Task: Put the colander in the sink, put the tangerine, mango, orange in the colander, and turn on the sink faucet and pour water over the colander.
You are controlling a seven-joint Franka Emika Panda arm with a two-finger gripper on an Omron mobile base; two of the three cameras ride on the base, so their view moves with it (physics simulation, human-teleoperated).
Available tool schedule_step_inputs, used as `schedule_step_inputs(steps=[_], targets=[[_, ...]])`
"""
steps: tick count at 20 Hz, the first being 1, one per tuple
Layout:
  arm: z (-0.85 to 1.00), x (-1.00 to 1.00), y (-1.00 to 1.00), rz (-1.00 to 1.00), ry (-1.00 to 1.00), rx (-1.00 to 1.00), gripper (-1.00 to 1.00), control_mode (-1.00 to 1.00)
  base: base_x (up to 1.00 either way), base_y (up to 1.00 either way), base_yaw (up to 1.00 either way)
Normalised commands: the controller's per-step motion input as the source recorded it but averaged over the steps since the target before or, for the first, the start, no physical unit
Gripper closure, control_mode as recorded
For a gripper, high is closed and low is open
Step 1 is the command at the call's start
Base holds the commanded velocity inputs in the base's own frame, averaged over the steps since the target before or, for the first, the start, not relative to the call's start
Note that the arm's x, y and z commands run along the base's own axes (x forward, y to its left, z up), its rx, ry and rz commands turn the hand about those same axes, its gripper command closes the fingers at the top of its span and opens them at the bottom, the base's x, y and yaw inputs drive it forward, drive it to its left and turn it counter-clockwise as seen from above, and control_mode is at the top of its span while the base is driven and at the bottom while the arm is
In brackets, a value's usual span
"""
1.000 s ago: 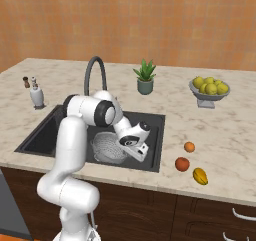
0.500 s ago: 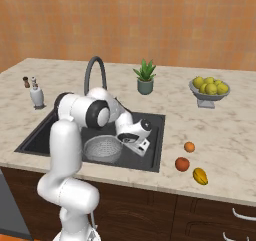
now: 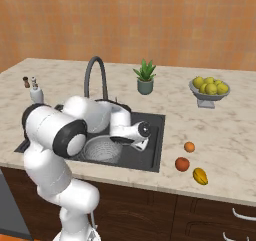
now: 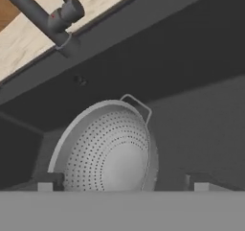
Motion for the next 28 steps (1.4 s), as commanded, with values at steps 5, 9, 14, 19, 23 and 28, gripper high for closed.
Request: schedule_step_inputs(steps=[5, 9, 14, 19, 23, 28], targets=[[1.00, -0.03, 0.00, 0.00, 0.05, 0.00, -1.00, -1.00, 0.00, 0.00, 0.00], [0.94, -0.15, -0.19, 0.00, 0.20, -0.07, -1.00, -1.00, 0.00, 0.00, 0.00], [0.45, -0.57, -0.64, 0.00, 0.16, -0.09, -1.00, -1.00, 0.00, 0.00, 0.00], [0.30, -0.65, -0.65, -0.02, 0.18, -0.10, -1.00, -1.00, 0.00, 0.00, 0.00], [0.16, -0.76, -0.67, 0.00, 0.11, -0.09, -1.00, -1.00, 0.00, 0.00, 0.00], [0.19, -0.20, -0.70, 0.00, 0.07, -0.06, -1.00, -1.00, 0.00, 0.00, 0.00]])
